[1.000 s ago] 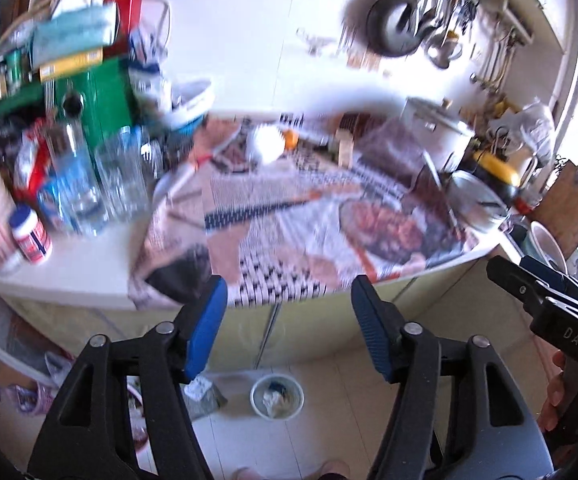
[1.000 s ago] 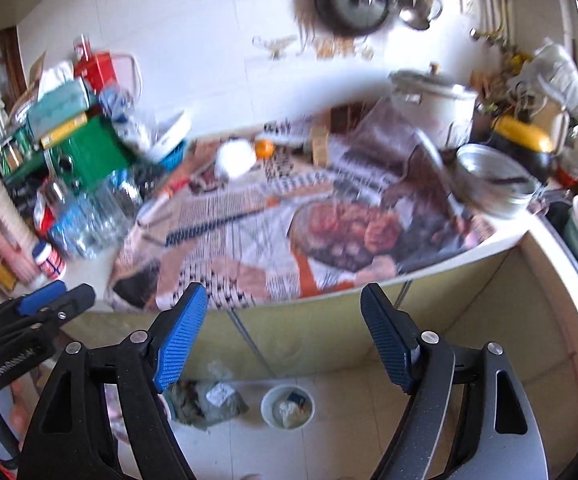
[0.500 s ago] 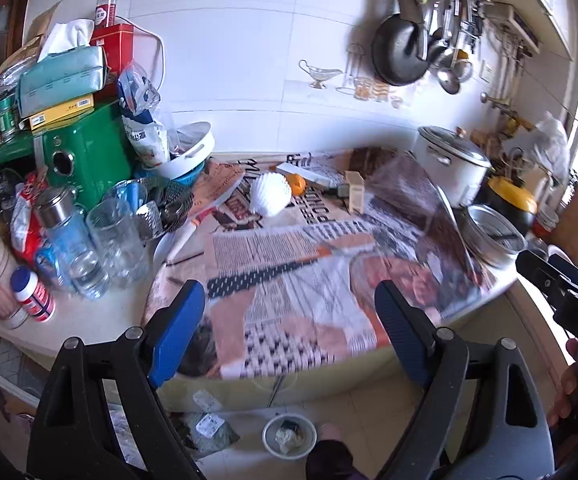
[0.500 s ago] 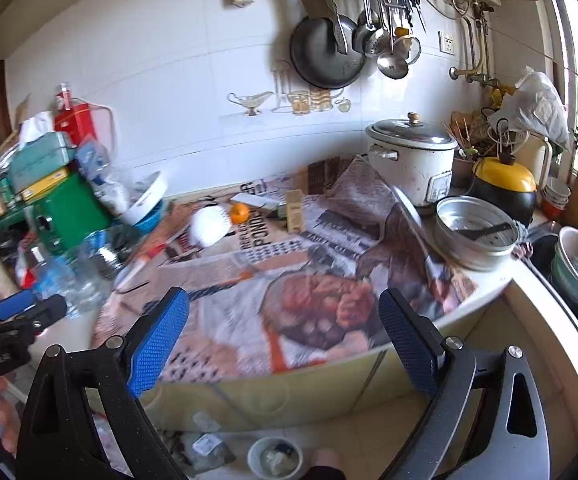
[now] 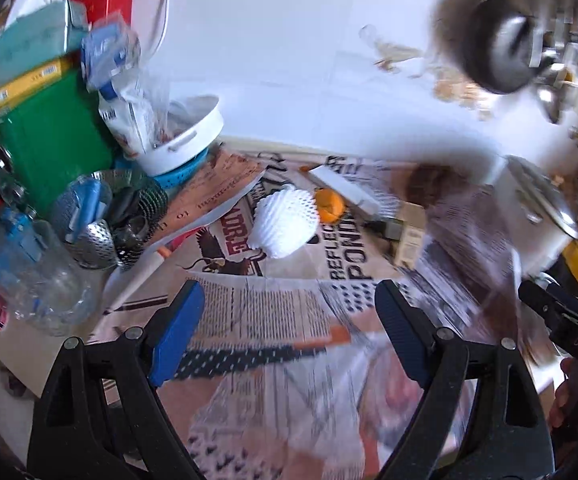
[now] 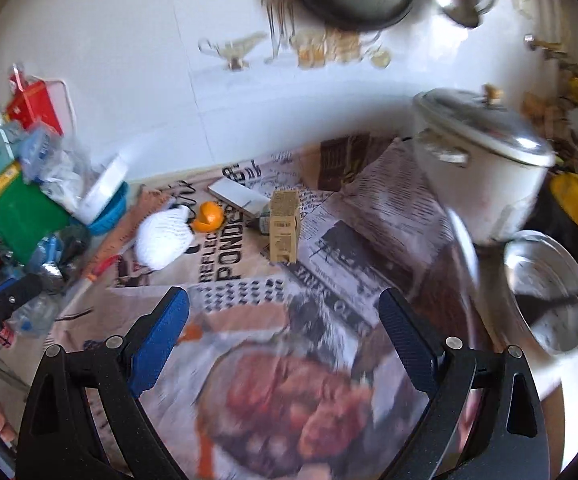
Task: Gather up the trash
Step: 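Grasp the white foam fruit net with the left gripper while the right grasps the tan cardboard box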
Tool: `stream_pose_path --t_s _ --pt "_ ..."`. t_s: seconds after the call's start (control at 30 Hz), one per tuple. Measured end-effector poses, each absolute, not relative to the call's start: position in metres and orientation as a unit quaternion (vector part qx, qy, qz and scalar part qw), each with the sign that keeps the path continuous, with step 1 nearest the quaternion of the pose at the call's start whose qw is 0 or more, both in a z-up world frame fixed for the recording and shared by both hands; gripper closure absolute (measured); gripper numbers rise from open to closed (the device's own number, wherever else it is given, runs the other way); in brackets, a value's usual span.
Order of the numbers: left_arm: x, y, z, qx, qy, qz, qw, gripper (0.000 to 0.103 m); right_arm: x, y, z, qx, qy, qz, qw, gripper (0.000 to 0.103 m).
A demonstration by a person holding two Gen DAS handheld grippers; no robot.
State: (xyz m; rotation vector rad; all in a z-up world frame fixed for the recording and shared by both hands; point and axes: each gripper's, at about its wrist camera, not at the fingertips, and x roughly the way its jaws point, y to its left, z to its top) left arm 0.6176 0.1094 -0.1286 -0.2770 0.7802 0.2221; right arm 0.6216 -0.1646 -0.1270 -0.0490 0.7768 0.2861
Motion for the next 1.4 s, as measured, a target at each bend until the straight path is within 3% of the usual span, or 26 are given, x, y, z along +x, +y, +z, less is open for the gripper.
stream_pose_path --t_s 0.37,0.43,0.53,0.6,0.8,0.87,1.17,1.4 --pt "0.717 0.14 -0.215 -0.145 0.446 0.167 0.867 0.016 0.765 -0.131 -0.23 0.02 0.47 0.159 0.868 0.012" --pt "0.732 0.148 -0.23 -0.145 0.455 0.164 0.863 0.016 0.775 -0.122 -0.245 0.015 0.48 0.155 0.863 0.019" --pt "0.753 0.158 -0.249 -0.151 0.464 0.156 0.859 0.016 0.785 -0.115 -0.26 0.009 0.495 0.154 0.855 0.04" --pt "0.766 0.163 -0.258 -0.157 0.463 0.15 0.86 0.016 0.788 -0.117 -0.265 0.012 0.5 0.16 0.851 0.066" --pt "0.797 0.161 -0.269 -0.171 0.45 0.121 0.868 0.018 0.777 -0.144 -0.25 -0.002 0.461 0.147 0.875 0.067" --pt "0.804 0.157 -0.272 -0.175 0.447 0.108 0.87 0.029 0.778 -0.156 -0.245 0.0 0.457 0.139 0.879 0.067" --pt "0.796 0.13 -0.262 -0.162 0.438 0.096 0.879 0.058 0.76 -0.188 -0.206 0.003 0.421 0.111 0.9 0.067" --pt "0.746 0.124 -0.224 -0.138 0.409 0.098 0.897 0.061 0.713 -0.176 -0.173 0.003 0.392 0.129 0.911 0.067"
